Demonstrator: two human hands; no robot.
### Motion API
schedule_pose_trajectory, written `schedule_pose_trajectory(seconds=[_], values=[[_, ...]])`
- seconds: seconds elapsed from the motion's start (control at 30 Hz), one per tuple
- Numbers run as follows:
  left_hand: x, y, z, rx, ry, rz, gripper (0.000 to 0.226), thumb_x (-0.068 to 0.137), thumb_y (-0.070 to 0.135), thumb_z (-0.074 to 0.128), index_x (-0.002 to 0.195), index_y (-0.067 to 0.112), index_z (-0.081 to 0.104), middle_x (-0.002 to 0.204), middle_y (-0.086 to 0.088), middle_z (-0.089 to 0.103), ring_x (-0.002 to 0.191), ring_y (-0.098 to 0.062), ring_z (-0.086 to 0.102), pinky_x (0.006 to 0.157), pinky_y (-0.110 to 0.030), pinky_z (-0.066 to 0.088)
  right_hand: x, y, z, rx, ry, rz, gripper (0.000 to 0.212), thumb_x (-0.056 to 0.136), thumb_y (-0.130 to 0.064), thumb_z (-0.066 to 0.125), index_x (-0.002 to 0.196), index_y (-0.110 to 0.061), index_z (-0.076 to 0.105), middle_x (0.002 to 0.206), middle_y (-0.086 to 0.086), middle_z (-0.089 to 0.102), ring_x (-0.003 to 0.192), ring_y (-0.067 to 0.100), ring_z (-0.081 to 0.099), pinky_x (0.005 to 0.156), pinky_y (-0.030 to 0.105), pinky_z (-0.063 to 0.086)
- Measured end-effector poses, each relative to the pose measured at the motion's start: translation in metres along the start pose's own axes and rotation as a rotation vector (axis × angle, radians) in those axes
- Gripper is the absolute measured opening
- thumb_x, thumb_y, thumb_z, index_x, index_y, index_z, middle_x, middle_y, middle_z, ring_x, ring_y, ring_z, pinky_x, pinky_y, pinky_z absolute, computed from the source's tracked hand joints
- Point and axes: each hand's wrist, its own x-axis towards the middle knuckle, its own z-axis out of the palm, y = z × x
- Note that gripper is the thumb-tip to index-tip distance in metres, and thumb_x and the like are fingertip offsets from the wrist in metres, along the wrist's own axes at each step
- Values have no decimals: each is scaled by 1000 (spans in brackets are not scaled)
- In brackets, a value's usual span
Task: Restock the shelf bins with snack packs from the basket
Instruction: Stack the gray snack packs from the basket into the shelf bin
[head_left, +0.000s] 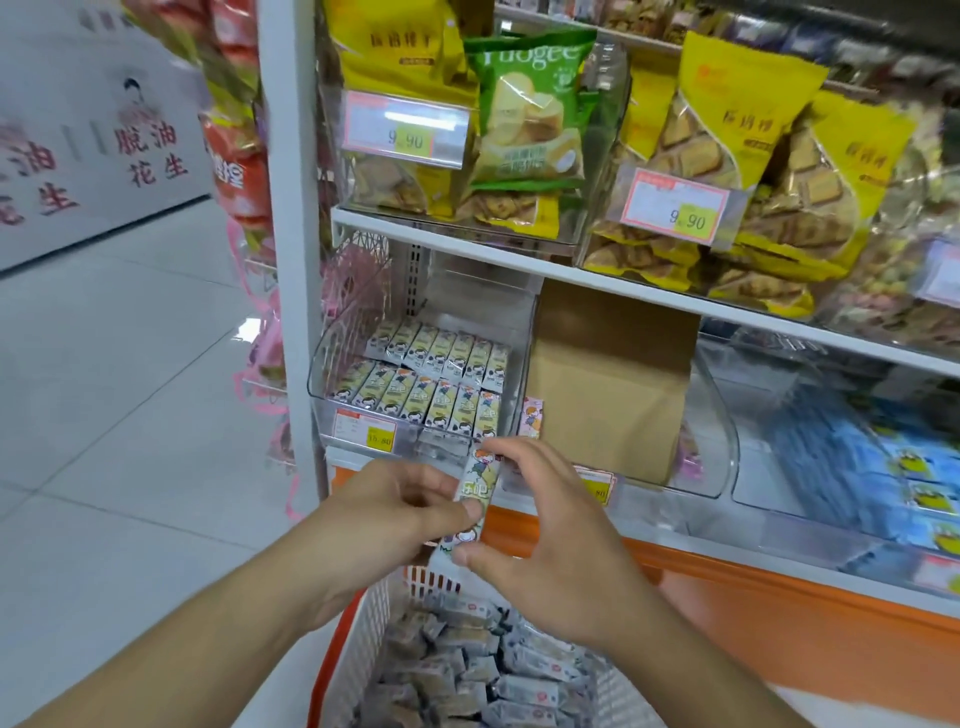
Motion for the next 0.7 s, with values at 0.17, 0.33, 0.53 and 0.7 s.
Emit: schedule_pose_trajectory(seconds=[0.17, 0.33, 0.53, 0.7], values=[[22, 2, -26, 43, 11, 51, 31, 89, 51, 76, 104, 24, 75, 96, 5, 76, 88, -13, 73, 89, -40, 61, 27, -4, 1, -32, 11, 44, 77, 81, -62, 81, 143, -56, 36, 146, -37, 41, 133, -9, 40, 112, 26, 39], [54, 1, -92, 810, 295, 344, 49, 103, 56, 35, 146, 37, 50, 147, 24, 45, 138, -4, 43, 113, -24, 33, 110, -10, 3, -48, 74, 39, 82, 81, -60, 82, 148, -48, 37, 151, -26, 47, 136, 1, 47, 113, 32, 43], [68, -8, -118, 1118, 204, 227, 74, 99, 68, 6, 159, 34, 31, 165, 18, 28, 149, -5, 28, 121, -21, 14, 243, -4, 39, -34, 6, 66, 82, 85, -47, 85, 151, -26, 41, 146, -4, 58, 130, 17, 59, 110, 39, 50], [64, 3, -115, 1078, 199, 182, 63, 103, 64, 16, 160, 38, 25, 165, 23, 22, 150, -2, 23, 121, -19, 10, 322, 12, 71, -78, -39, 71, 66, 89, -34, 83, 140, -16, 43, 124, 5, 66, 107, 22, 65, 92, 42, 58]])
